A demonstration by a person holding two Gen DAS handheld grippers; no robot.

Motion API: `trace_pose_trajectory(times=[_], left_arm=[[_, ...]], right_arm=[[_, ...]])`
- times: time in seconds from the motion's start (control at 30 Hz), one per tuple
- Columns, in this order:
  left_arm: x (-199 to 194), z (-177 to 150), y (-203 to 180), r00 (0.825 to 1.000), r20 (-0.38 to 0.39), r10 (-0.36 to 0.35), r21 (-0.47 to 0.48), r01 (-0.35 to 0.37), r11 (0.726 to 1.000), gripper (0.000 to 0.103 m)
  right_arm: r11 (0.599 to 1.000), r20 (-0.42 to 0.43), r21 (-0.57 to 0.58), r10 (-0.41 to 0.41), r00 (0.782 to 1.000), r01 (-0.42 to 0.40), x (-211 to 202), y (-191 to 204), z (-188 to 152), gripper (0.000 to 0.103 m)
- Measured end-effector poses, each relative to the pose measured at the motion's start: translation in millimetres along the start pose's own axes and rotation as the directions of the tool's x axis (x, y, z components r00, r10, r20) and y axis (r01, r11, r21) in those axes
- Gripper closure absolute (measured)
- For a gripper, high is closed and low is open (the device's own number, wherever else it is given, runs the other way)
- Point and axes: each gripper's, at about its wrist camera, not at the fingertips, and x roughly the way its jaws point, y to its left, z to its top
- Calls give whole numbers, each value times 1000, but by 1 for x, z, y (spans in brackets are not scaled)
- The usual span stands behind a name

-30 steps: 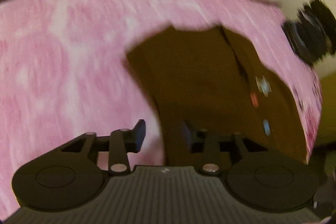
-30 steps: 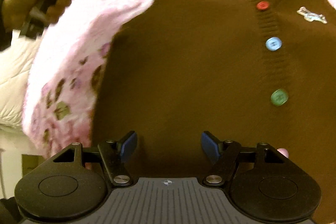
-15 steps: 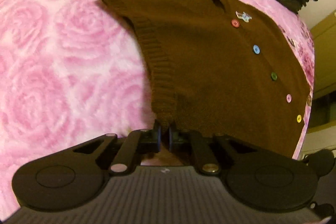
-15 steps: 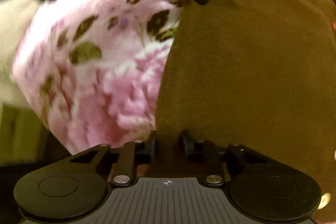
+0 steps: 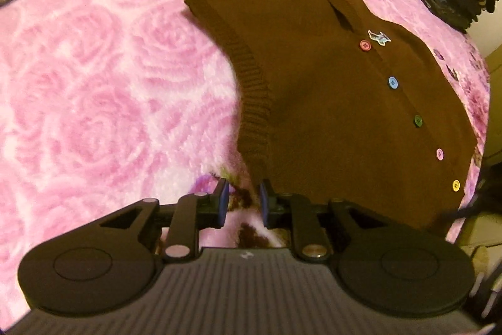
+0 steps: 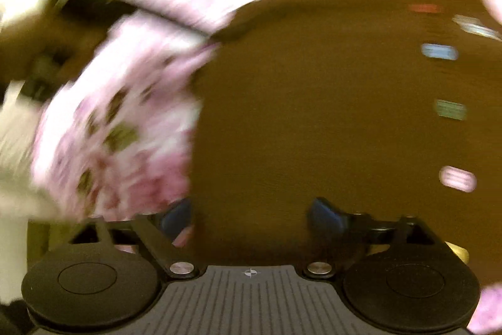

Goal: Fold clothes

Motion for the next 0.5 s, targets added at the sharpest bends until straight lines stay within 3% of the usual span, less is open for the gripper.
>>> trace_pose_trajectory(times=[0.27,0.37,0.5], left_arm=[[-28,-27,-67,997,-7,80,-14,-81,997,75],[-28,-44,-110,991,-48,128,41,-126,991,72],[-23,-60,-157,980,-93,176,36,-173,984,66]], right_arm=[[944,45,277,-199,979,179,-93,-179,-28,16],[926,26,327,-206,978,186,-113,-243,-34,16],[940,-2,310,-150,989,143,-122,-296,-27,16]])
